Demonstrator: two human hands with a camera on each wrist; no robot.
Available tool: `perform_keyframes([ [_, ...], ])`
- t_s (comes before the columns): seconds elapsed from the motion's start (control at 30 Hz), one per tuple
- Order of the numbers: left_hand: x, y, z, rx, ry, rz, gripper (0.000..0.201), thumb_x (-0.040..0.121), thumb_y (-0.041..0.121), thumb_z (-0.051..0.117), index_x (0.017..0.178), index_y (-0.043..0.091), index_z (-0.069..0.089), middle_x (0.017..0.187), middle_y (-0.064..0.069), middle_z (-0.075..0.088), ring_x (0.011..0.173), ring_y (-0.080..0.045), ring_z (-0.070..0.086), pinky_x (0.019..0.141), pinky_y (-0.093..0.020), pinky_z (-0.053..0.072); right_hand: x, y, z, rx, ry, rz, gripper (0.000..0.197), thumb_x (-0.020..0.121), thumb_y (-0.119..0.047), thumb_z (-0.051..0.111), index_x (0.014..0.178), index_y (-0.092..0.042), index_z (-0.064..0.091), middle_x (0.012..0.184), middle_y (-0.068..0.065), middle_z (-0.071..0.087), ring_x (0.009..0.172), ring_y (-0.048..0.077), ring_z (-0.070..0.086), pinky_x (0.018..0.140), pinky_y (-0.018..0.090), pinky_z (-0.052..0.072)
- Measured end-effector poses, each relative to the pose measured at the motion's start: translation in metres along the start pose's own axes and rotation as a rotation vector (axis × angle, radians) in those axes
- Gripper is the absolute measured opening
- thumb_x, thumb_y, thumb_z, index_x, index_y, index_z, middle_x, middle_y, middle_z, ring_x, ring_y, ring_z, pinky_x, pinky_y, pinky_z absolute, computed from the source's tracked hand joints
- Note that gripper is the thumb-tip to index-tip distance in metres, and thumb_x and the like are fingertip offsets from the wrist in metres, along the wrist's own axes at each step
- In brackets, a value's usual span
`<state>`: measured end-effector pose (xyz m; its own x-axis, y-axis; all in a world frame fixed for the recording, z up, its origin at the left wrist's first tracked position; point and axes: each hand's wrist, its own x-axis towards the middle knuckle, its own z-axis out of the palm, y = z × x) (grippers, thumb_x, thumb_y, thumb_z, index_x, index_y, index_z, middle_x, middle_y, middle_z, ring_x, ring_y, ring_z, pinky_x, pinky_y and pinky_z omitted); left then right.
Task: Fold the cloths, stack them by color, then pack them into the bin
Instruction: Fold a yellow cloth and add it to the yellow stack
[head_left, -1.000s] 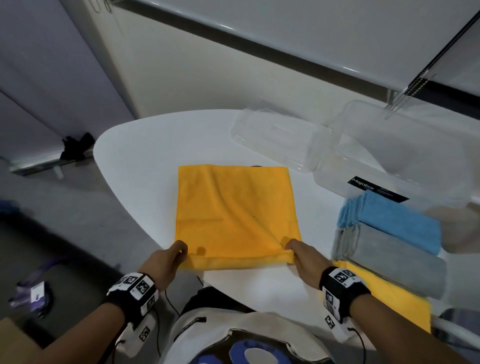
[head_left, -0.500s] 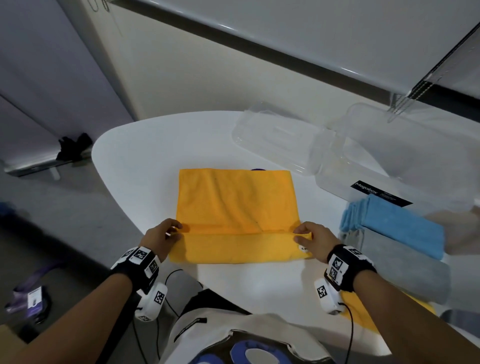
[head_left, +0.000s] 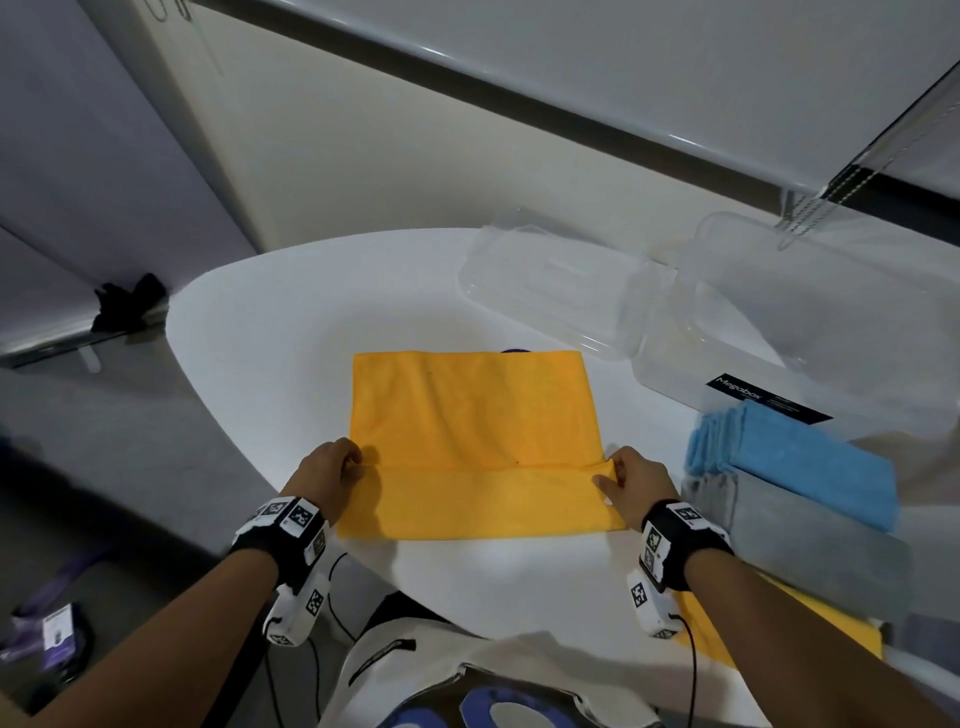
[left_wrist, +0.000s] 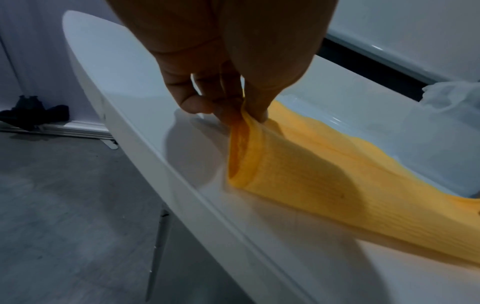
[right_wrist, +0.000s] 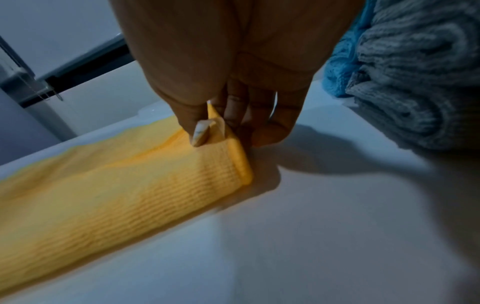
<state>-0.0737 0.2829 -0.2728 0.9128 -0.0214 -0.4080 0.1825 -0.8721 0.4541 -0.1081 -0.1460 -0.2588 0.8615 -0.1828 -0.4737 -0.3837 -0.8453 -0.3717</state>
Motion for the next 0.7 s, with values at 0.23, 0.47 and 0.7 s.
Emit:
perform_keyframes([
  [0.23,0.009,-0.003,-0.003,0.082,-0.087,-0.002,0.017,0.092,0.022,0.052,0.107,0.017,0.057,0.105,-0.001,0.048,0.087,-0.019,0.053,0.078,-0.027,0.044,0.006,0.001,0.001,-0.029,-0.058,0.021,0.032,0.088,-0.041,0.064,0.105,-0.021,0.045,0.093,-0.004,0.052,0.096,0.023,0.058,0.075,0.03,0.041],
  [0.47,0.07,0.018,-0.035,0.051,0.049,0.02,0.023,0.088,0.016,0.058,0.11,0.015,0.063,0.127,-0.013,0.048,0.111,-0.035,0.053,0.096,-0.044,0.046,0.052,-0.05,-0.019,-0.098,0.072,-0.192,0.046,0.091,-0.037,0.059,0.13,-0.016,0.048,0.129,0.007,0.046,0.118,0.027,0.046,0.097,0.041,0.043],
  [0.7,0.132,0.052,-0.057,0.301,-0.113,-0.004,0.072,0.084,0.002,0.046,0.144,0.037,0.029,0.154,0.01,0.022,0.132,-0.03,0.032,0.102,-0.047,0.039,0.124,-0.099,-0.026,-0.321,-0.125,-0.233,0.075,0.09,-0.01,0.049,0.155,-0.019,0.014,0.163,-0.001,0.002,0.137,0.036,0.028,0.112,0.043,0.032],
])
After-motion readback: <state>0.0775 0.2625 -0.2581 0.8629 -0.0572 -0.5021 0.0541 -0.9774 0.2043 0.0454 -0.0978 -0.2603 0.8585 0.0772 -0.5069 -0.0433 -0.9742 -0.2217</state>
